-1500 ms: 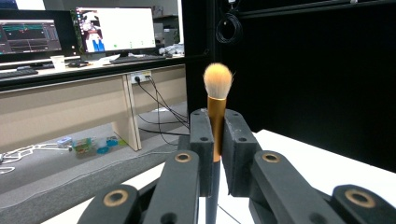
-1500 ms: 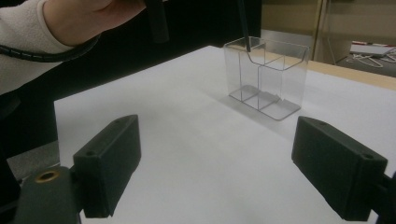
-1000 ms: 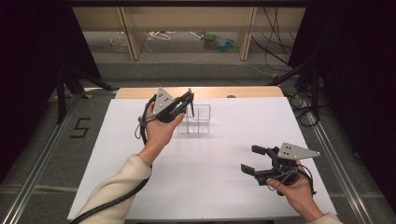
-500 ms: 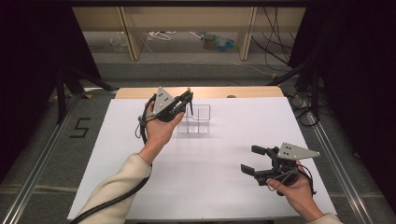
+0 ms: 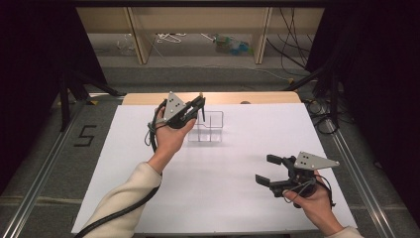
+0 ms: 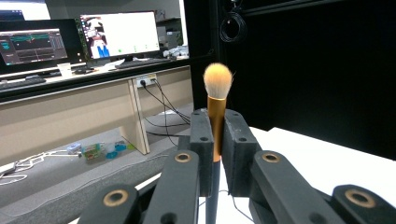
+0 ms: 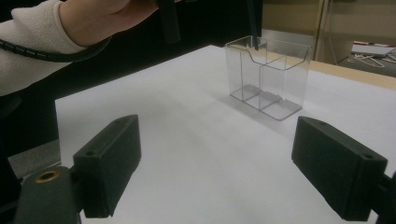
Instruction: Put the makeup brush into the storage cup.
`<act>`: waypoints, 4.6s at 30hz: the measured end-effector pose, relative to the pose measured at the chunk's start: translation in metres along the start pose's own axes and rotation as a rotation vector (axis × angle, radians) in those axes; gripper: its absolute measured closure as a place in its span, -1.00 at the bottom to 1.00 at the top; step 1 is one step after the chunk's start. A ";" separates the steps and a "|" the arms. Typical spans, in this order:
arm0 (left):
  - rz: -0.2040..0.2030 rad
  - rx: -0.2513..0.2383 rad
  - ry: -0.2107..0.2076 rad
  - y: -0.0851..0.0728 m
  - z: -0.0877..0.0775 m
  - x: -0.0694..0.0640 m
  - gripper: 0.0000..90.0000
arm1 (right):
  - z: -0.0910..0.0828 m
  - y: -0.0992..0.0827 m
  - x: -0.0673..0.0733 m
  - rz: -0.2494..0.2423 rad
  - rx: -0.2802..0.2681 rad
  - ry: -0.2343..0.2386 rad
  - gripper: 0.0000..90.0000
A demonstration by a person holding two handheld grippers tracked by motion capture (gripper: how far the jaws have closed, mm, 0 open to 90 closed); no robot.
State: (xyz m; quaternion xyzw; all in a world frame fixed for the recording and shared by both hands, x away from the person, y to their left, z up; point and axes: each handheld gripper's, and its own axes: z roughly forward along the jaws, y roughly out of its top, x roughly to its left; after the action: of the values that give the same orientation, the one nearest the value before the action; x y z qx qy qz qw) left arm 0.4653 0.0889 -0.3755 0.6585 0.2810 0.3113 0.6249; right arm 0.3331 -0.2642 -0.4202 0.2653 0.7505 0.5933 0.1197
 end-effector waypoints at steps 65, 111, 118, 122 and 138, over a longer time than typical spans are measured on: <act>0.021 0.025 0.003 -0.013 0.015 0.001 0.85 | -0.001 0.000 0.000 0.002 0.016 0.005 -0.64; 0.014 0.062 0.009 -0.025 0.022 0.003 0.85 | -0.001 0.000 0.000 0.004 0.016 0.006 -0.64; 0.012 0.067 0.011 -0.027 0.023 0.003 0.85 | -0.001 0.000 0.000 0.001 0.017 0.005 -0.64; 0.009 0.068 0.015 -0.028 0.022 0.004 0.85 | -0.001 0.000 0.000 0.001 0.017 0.006 -0.64; 0.013 0.088 0.017 -0.033 0.024 0.005 0.85 | -0.001 0.000 0.001 0.028 0.030 0.016 -0.64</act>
State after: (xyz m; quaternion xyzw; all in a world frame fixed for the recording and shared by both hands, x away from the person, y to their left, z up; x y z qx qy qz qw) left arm 0.4874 0.0793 -0.4092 0.6845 0.2952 0.3084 0.5910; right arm 0.3315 -0.2642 -0.4200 0.2728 0.7564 0.5857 0.1015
